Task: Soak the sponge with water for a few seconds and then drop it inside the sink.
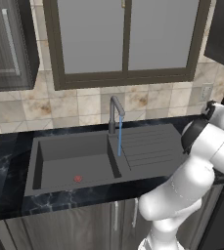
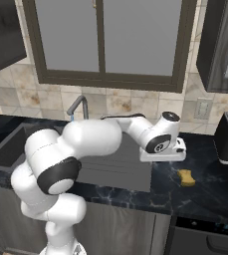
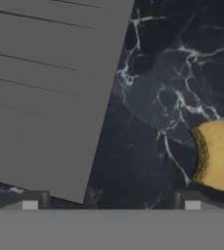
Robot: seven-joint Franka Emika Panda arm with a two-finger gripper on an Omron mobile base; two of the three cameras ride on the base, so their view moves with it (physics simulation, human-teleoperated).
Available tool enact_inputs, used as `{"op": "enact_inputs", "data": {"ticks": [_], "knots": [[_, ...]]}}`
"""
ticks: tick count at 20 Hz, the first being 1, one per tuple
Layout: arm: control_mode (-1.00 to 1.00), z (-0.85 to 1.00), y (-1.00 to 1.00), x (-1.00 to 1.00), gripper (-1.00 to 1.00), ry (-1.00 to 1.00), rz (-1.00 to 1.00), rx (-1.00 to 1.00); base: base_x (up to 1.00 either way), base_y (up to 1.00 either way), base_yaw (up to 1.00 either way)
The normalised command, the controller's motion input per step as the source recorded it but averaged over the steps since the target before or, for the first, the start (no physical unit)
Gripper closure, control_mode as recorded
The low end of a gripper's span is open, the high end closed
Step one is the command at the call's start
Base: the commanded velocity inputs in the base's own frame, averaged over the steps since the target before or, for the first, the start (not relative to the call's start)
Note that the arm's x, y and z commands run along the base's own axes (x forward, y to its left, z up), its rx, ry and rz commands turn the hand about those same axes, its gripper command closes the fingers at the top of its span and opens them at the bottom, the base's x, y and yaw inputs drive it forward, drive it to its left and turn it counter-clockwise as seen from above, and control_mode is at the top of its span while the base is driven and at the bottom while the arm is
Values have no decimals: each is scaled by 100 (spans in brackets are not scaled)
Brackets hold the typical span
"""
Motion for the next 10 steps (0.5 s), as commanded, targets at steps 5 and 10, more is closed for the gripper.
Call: {"op": "enact_inputs", "data": {"ticks": [5,10], "knots": [[-100,-13,-21,0,-100,0,1,0,0,0,0],[-100,-36,-16,0,-100,0,0,0,0,0,0]]}}
